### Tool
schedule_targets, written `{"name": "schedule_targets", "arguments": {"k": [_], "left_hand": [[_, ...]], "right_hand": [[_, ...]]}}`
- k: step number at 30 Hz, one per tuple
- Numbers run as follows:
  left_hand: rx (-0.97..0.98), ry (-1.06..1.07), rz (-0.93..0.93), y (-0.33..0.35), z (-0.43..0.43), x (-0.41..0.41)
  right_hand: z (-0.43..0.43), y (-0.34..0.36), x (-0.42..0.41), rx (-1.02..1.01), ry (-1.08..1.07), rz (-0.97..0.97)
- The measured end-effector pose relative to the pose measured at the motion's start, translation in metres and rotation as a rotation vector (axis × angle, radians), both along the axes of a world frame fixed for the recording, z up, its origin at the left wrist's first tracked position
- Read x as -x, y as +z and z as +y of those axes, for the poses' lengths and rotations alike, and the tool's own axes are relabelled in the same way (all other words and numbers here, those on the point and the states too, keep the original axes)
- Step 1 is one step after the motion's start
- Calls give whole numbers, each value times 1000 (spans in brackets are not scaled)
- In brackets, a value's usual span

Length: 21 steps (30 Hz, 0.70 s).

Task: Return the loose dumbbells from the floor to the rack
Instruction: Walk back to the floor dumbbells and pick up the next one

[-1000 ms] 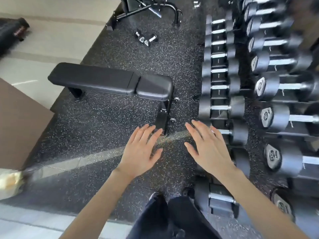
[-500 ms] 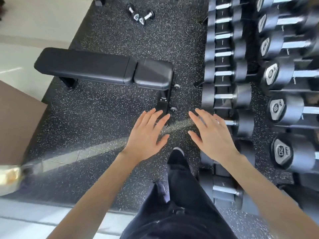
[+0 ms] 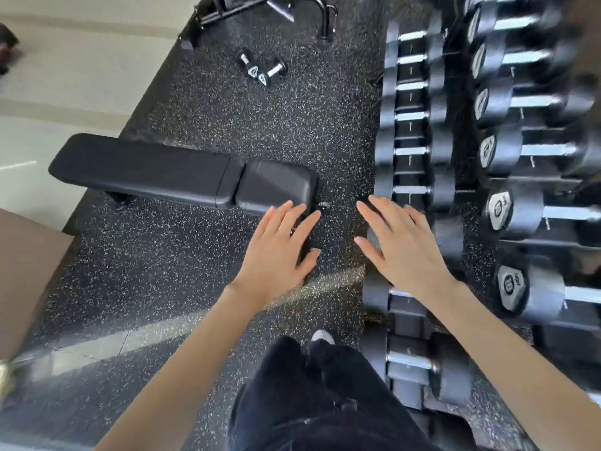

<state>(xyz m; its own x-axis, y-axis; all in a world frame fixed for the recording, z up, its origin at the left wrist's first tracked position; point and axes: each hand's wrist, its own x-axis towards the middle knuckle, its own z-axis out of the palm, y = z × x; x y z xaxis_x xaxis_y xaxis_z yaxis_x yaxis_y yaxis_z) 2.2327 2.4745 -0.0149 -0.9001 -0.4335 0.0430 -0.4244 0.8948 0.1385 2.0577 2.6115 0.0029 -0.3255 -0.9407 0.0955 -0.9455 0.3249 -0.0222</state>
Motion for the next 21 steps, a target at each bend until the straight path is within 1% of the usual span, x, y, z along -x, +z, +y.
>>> {"name": "schedule_targets", "arguments": {"k": [9, 16, 21], "left_hand": [[25, -27, 13, 5, -50, 64], [-1, -101, -60, -8, -107, 110], [-6, -89, -2, -4, -161, 145]], "right_hand": [[-28, -12, 64, -12, -32, -26], [-76, -19, 110, 48, -83, -43], [-128, -9, 145, -36, -64, -61]]}}
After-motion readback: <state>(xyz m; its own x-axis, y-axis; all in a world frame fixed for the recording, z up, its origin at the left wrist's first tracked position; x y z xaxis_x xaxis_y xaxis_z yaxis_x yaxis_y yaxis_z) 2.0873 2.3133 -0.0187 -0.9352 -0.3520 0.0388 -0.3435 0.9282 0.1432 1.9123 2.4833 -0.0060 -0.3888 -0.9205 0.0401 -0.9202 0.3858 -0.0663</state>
